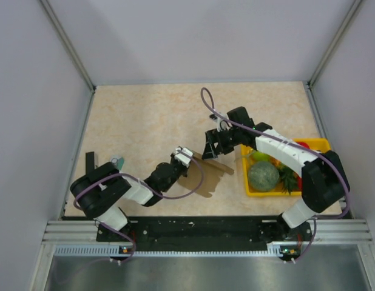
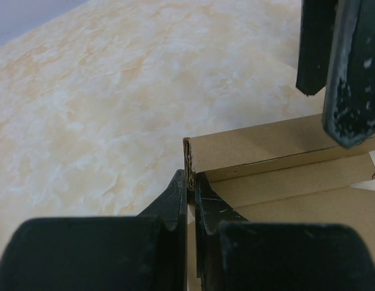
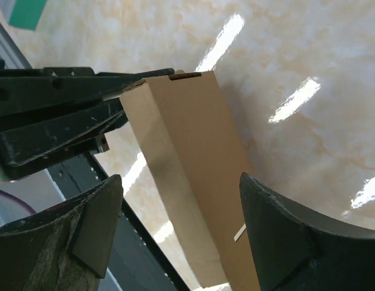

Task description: Fold the paper box

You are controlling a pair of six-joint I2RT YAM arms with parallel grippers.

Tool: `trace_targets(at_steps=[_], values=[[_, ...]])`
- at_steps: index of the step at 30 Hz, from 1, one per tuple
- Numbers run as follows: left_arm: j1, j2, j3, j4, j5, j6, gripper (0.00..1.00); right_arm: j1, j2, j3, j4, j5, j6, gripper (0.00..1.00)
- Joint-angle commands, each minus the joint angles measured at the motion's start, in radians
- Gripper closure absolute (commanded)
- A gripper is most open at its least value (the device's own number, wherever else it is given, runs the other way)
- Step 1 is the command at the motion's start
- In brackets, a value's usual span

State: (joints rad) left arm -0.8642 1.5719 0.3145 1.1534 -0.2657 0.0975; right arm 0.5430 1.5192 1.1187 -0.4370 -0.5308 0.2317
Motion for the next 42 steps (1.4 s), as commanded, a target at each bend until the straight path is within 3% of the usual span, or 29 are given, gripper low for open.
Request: trace_targets(at_steps=[1,16,21,25,33,37,38,42], values=[[0.007,0.036,0.004,0.069,0.08,0.05,1.0,-0.006,0.036,-0.006,0.069,-0.15,-0.123,0.24],[-0.004,0.112,0.037,0.072,-0.032,0.08,1.0,0.055,0.11,-0.069,0.185,-0.001,-0.092,0.37],[-0.047,0.17,0.073,0.08,-0.159,0.106,1.0,0.087,0.113,-0.079,0.204,0.043,-0.042,0.46],[-0.085,0.234,0.112,0.103,-0.341,0.139,1.0,0.098,0.104,-0.095,0.221,0.063,0.099,0.53],[-0.099,0.286,0.124,0.144,-0.392,0.11,1.0,0.126,0.111,-0.109,0.239,0.097,0.172,0.52],[-0.099,0.246,0.097,0.129,-0.37,0.073,0.81,0.123,0.13,-0.099,0.224,0.118,0.141,0.49],[-0.099,0.231,0.083,0.117,-0.353,0.055,0.71,0.124,0.131,-0.099,0.224,0.121,0.135,0.48],[-0.099,0.113,0.064,-0.012,-0.27,-0.024,0.57,0.106,0.122,-0.1,0.219,0.106,0.101,0.46]])
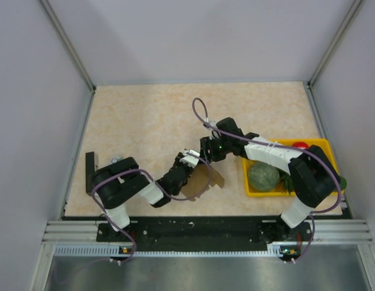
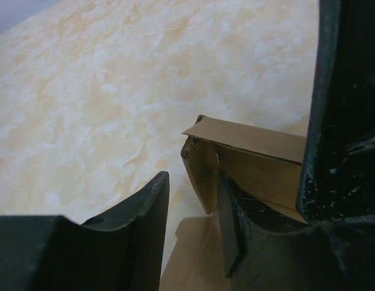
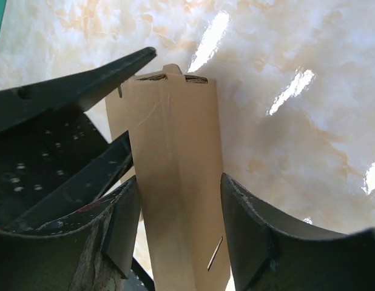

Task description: Fold the paper box

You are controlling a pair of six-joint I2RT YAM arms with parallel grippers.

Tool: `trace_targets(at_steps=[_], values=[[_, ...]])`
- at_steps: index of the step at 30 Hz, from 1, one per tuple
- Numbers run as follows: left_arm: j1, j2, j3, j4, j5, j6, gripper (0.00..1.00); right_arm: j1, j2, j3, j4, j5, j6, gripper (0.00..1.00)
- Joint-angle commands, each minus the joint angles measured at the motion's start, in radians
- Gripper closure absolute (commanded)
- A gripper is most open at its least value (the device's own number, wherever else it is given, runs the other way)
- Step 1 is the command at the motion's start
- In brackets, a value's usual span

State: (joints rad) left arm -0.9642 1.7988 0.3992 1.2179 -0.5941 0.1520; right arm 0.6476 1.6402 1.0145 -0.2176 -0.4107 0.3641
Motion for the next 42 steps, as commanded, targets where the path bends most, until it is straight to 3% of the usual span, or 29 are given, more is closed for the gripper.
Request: trace_targets(at_steps=[1,5,10,16,21,24,28,31,33,34,38,42], values=[[0.001,-0.136,-0.023,-0.142,0.069,-0.115,0.56,-0.003,-0.003,0.004,-0.002,-0.02,-0.033,0.45],[0.001,-0.24,-0.042,-0.25,0.146,-0.149,0.42,-0.035,-0.013,0.004,-0.005,-0.08,-0.04,0.44],[0.001,-0.389,-0.052,-0.463,0.276,-0.273,0.4,-0.054,-0.04,-0.002,-0.005,-0.138,-0.05,0.39],[0.002,-0.679,-0.134,-0.633,0.434,-0.386,0.4,-0.055,-0.1,-0.033,-0.009,-0.143,-0.042,0.32],[0.048,-0.924,-0.041,-0.987,0.531,-0.472,0.36,-0.059,-0.193,-0.057,-0.069,-0.067,-0.007,0.3],[0.171,-0.98,0.073,-1.118,0.62,-0.575,0.3,-0.06,-0.241,-0.097,-0.072,-0.05,0.021,0.3],[0.457,-0.917,0.205,-1.179,0.821,-0.747,0.22,-0.06,-0.252,-0.128,-0.068,-0.011,0.042,0.3],[0.547,-0.694,0.342,-1.21,0.986,-0.753,0.16,-0.06,-0.244,-0.116,-0.066,-0.005,0.052,0.3],[0.556,-0.586,0.421,-1.248,1.071,-0.709,0.16,-0.06,-0.247,-0.114,-0.066,0.001,0.061,0.3],[0.565,-0.488,0.49,-1.253,1.193,-0.697,0.16,-0.06,-0.25,-0.113,-0.068,0.012,0.065,0.3],[0.567,-0.313,0.535,-1.168,1.327,-0.675,0.13,-0.06,-0.266,-0.122,-0.072,0.033,0.079,0.3],[0.565,-0.217,0.549,-1.169,1.326,-0.634,0.24,-0.06,-0.293,-0.143,-0.081,0.058,0.094,0.3]])
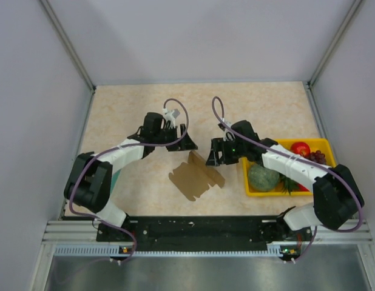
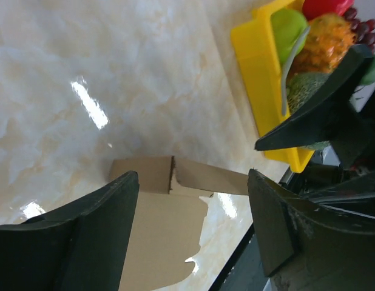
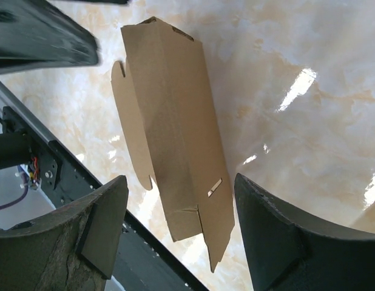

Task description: Fold the paper box

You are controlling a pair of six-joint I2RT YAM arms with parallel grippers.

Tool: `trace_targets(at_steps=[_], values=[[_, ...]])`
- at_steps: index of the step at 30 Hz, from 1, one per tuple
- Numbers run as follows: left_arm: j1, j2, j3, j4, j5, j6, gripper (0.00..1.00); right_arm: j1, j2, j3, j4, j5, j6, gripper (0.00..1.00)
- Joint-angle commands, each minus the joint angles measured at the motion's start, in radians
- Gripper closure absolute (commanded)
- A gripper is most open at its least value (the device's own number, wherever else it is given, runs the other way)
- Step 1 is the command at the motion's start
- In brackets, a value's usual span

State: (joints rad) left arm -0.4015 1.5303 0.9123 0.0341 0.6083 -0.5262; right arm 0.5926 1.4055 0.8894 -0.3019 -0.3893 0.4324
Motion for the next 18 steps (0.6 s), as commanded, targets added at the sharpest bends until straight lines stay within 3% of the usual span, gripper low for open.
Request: trace_targets(at_steps=[1,11,18], values=[[0.004,0.065,0.028,0.016,0.114,0.049,0.25,-0.005,-0.066,-0.024,0.003,0.035,0.028,0.3],[0.003,0.086,-0.029,0.072,0.038,0.072,0.37,-0.005,-0.126,-0.061,-0.022,0.043,0.042,0.3],[0.004,0.093,-0.055,0.098,0.004,0.075,0.53,-0.005,-0.135,-0.087,-0.031,0.047,0.039,0.3]])
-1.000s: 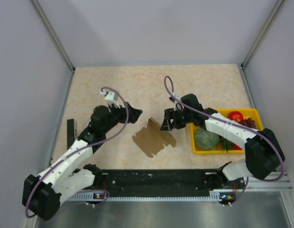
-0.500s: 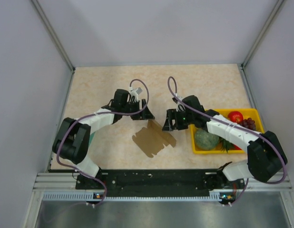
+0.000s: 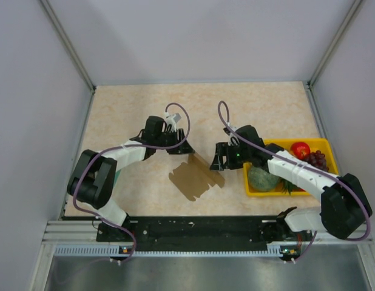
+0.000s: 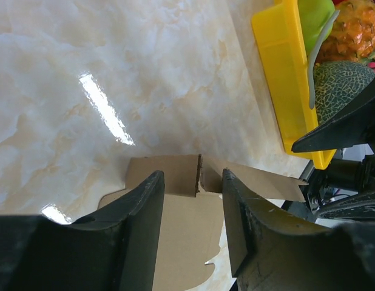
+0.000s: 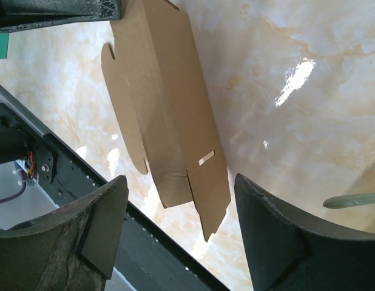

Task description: Fold the paper box

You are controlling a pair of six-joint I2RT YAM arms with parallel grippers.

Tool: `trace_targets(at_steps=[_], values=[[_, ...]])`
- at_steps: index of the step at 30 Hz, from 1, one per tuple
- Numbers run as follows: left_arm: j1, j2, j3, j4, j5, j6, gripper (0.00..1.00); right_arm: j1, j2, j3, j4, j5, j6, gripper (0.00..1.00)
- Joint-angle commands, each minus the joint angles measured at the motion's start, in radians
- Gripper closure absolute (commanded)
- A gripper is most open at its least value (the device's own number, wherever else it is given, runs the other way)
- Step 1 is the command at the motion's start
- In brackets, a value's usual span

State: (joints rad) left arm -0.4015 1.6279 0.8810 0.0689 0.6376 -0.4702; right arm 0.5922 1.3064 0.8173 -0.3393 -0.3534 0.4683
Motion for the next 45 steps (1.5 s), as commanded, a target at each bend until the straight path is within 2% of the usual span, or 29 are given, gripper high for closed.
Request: trace_targets(at_steps=[1,5,11,14,18,22,26,32,36,41,44,45], values=[[0.004,-0.011,-0.037,0.068,-0.03,0.019,0.58,-0.005,-0.035,-0.015,0.008,0.008,0.0,0.3],[0.004,-0.039,-0.088,0.1,-0.073,0.013,0.67,-0.003,-0.042,-0.035,0.003,0.007,-0.039,0.3],[0.003,-0.069,-0.178,0.195,-0.082,-0.03,0.71,0.03,-0.076,-0.041,-0.01,0.066,-0.118,0.31],[0.003,-0.083,-0.195,0.204,-0.104,-0.047,0.73,0.055,-0.104,-0.055,-0.003,0.105,-0.138,0.33],[0.0,-0.124,-0.229,0.216,-0.139,-0.085,0.74,0.084,-0.118,-0.081,0.052,0.068,-0.146,0.34],[-0.01,-0.163,-0.264,0.243,-0.189,-0.136,0.74,0.093,-0.087,-0.058,0.057,0.19,-0.125,0.34],[-0.025,-0.212,-0.304,0.243,-0.266,-0.212,0.76,0.092,-0.119,-0.026,-0.013,0.31,-0.022,0.36],[-0.094,-0.254,-0.306,0.189,-0.401,-0.278,0.78,0.093,-0.18,0.019,-0.124,0.31,0.17,0.4],[-0.137,-0.238,-0.275,0.158,-0.455,-0.3,0.78,0.093,-0.237,0.088,-0.213,0.298,0.185,0.41],[-0.157,-0.252,-0.283,0.14,-0.515,-0.326,0.76,0.119,-0.254,0.071,-0.178,0.194,0.285,0.46],[-0.161,-0.26,-0.295,0.143,-0.53,-0.327,0.76,0.129,-0.234,0.022,-0.1,0.169,0.363,0.58],[-0.161,-0.257,-0.297,0.141,-0.529,-0.324,0.76,0.13,-0.227,-0.004,-0.071,0.159,0.378,0.58]])
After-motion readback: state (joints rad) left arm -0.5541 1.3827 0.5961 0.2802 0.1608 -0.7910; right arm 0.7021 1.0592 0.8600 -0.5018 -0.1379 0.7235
